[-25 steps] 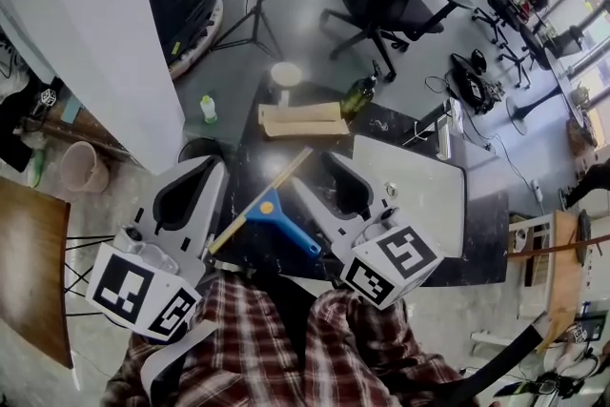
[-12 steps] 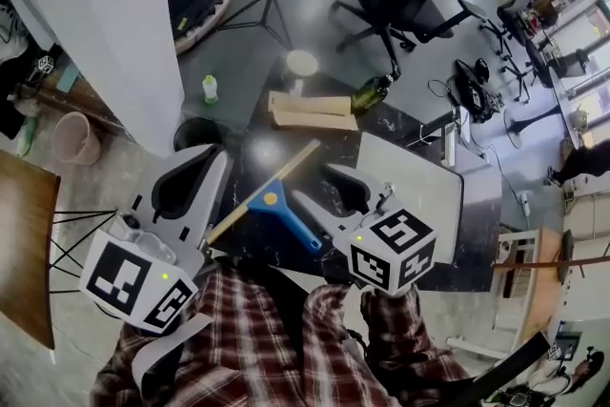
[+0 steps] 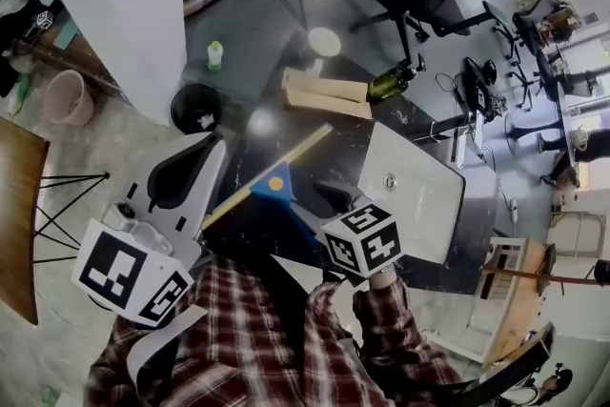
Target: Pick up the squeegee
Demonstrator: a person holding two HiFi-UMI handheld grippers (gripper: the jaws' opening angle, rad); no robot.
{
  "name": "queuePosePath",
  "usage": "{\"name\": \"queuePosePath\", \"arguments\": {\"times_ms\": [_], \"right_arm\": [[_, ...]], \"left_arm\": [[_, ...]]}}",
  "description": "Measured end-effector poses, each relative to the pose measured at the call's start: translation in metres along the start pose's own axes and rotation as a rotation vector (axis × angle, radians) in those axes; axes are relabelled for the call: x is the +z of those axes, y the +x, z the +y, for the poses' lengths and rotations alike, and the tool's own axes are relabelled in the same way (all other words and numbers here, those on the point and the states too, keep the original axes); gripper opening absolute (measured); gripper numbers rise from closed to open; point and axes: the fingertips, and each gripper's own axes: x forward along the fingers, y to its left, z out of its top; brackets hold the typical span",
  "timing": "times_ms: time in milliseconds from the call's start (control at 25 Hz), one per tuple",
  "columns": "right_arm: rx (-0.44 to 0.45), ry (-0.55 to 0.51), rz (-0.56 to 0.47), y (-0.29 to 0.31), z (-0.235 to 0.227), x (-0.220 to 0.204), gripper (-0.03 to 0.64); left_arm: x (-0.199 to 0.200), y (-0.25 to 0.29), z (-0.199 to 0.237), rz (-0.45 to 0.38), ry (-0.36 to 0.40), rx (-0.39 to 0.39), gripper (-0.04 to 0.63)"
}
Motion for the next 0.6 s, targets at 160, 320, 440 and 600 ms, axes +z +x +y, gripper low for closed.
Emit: {"name": "queuePosePath", "arguments": {"times_ms": [160,320,440,600], "right_arm": [[0.009,0.011,0.064,0.019,-0.001,-0.016,0.216],[0.020,0.004,0.123,0.037,-0.001,-0.029,0.216],[0.036,-0.003,0.152,0.047,0.002,-0.034,0.216],[0.048,-0.033,0.189,0.057,0.007,-0.039,0.216]], "left_arm": [[-0.008,0.001,0.006,0.010,-0.021,0.009,0.011],[-0.018,0.003,0.009,0.023,-0.039,0.016,0.011],[-0.023,0.003,0.011,0.029,-0.051,0.023,0.010],[-0.025,0.000,0.013,0.030,-0.053,0.037,0.009]]}}
